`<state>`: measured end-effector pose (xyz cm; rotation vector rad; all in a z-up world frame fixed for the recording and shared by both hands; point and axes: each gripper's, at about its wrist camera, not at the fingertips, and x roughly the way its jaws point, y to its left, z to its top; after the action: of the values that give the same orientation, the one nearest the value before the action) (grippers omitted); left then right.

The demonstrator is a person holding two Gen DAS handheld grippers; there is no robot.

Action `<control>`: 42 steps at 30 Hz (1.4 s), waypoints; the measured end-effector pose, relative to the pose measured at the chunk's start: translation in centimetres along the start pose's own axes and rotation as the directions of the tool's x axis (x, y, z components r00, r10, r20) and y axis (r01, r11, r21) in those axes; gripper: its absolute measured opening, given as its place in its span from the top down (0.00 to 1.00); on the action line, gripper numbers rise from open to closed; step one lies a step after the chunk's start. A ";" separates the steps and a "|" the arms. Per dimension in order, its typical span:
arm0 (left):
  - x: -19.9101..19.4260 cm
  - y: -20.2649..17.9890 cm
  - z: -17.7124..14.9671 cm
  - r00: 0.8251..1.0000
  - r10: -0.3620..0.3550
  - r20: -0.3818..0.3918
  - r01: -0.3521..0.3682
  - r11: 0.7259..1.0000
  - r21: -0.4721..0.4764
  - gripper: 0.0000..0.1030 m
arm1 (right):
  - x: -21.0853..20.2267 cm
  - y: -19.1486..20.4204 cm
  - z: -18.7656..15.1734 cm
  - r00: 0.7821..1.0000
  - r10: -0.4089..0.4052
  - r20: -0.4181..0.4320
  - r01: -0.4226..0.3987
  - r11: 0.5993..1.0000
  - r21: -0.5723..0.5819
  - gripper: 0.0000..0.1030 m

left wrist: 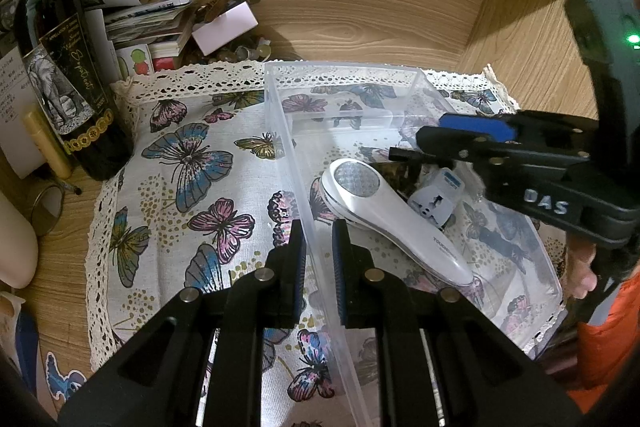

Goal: Organize rigid objects
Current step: 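Carry the black item into the clear box and release it, then reach the right gripper to the keys on the cloth and grasp them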

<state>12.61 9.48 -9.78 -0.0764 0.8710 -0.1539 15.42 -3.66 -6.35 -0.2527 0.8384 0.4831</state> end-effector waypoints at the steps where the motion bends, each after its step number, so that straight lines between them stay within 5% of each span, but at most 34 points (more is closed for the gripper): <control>1: 0.0 0.0 0.0 1.000 0.000 0.000 0.000 1.000 0.000 0.88 | -0.3 0.0 0.0 1.000 -0.003 0.008 0.003 1.000 -0.001 0.73; 19: 0.0 0.0 0.0 1.000 -0.001 0.001 0.001 1.000 0.000 0.88 | -8.3 -4.9 -3.0 0.974 -0.189 0.123 0.176 0.978 0.109 0.56; 27: 0.0 -0.1 -0.1 1.000 -0.001 0.001 0.001 1.000 0.000 0.88 | -7.8 -7.5 -6.8 0.964 -0.263 0.027 0.255 0.953 0.165 0.51; 42: 0.0 -0.1 -0.1 1.000 0.000 0.002 0.000 1.000 0.003 0.88 | -3.2 -11.3 -13.4 0.958 -0.229 -0.174 0.273 0.912 0.305 0.50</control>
<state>12.55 9.42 -9.83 -0.0738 0.8688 -0.1547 10.60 -19.80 -12.25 -0.0843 0.9884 0.0799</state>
